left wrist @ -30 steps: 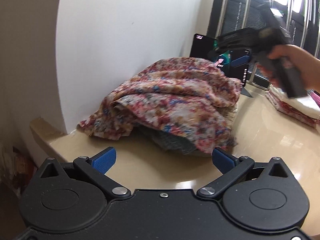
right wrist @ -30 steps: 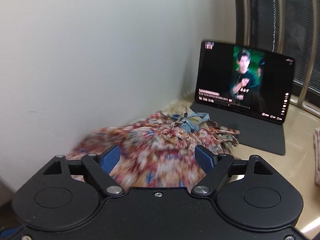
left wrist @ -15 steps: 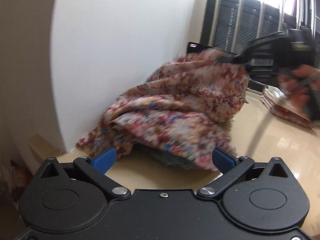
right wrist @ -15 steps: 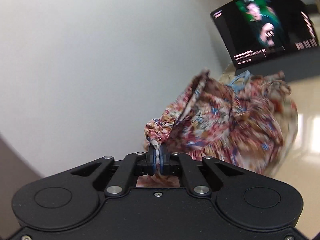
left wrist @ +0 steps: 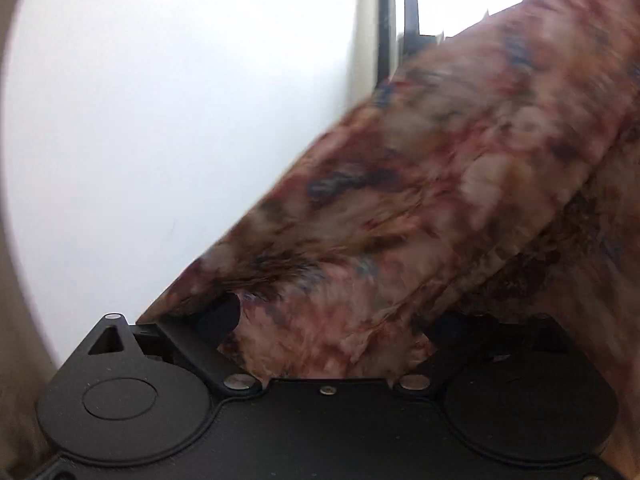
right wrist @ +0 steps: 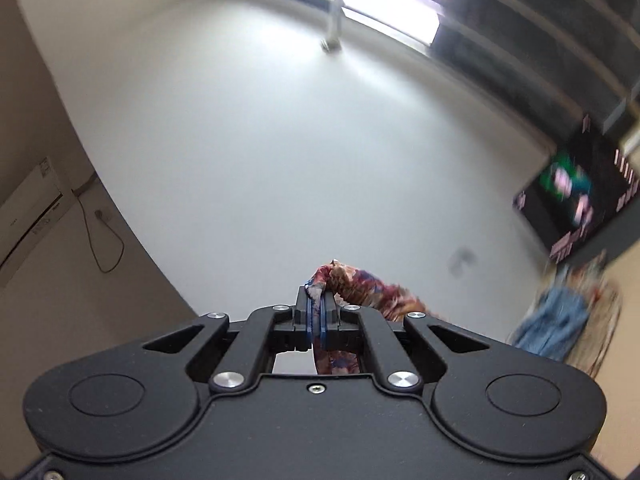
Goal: Fold clothes
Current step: 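Grasp the floral dress with the right tool and lift it up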
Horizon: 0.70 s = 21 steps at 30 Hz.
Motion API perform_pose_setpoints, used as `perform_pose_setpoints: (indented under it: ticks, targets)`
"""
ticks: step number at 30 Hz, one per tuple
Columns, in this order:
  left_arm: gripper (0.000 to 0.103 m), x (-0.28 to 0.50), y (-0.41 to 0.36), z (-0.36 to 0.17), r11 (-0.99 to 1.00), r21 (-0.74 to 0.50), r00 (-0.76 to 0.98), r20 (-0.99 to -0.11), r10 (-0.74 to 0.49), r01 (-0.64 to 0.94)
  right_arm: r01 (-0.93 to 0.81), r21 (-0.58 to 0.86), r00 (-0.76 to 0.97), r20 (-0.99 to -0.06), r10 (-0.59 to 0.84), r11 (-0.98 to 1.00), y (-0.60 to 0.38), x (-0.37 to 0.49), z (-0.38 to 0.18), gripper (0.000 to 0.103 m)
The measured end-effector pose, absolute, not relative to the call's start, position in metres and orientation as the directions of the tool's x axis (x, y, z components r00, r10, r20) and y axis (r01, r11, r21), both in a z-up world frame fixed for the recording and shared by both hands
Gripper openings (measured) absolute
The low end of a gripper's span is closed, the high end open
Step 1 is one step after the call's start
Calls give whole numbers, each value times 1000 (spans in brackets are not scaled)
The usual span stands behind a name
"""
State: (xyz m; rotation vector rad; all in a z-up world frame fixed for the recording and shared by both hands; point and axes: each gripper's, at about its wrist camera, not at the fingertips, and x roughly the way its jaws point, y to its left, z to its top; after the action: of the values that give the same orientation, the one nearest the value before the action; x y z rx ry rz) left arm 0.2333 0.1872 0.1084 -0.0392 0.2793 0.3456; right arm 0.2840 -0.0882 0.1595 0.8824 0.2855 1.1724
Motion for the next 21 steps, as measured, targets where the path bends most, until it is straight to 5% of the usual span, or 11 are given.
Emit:
perform_pose_setpoints:
  ticks: [5, 9, 10, 11, 13, 15, 21]
  targets:
    - [97, 297, 140, 166, 972, 35, 941, -244, 235, -234, -632, 728, 595, 237, 768, 265, -160, 263, 164, 3]
    - [103, 353, 86, 138, 974, 147, 859, -463, 219, -169, -414, 730, 808, 20, 589, 543, -204, 268, 129, 10]
    - [103, 365, 73, 124, 974, 177, 820, -531, 213, -138, -322, 710, 833, -101, 544, 626, -212, 274, 114, 25]
    - [103, 370, 63, 106, 977, 192, 787, -586, 193, -96, -229, 675, 845, -220, 487, 701, -220, 280, 99, 55]
    - [103, 366, 50, 71, 979, 202, 750, -646, 144, -14, -93, 569, 811, -433, 394, 817, -238, 284, 63, 75]
    - [103, 352, 46, 42, 976, 214, 736, -666, 122, 32, -34, 475, 786, -531, 317, 879, -254, 273, 33, 76]
    - [103, 252, 48, 19, 985, 95, 804, -592, -62, 146, 1, 311, 793, -579, 189, 950, -282, 216, -15, 83]
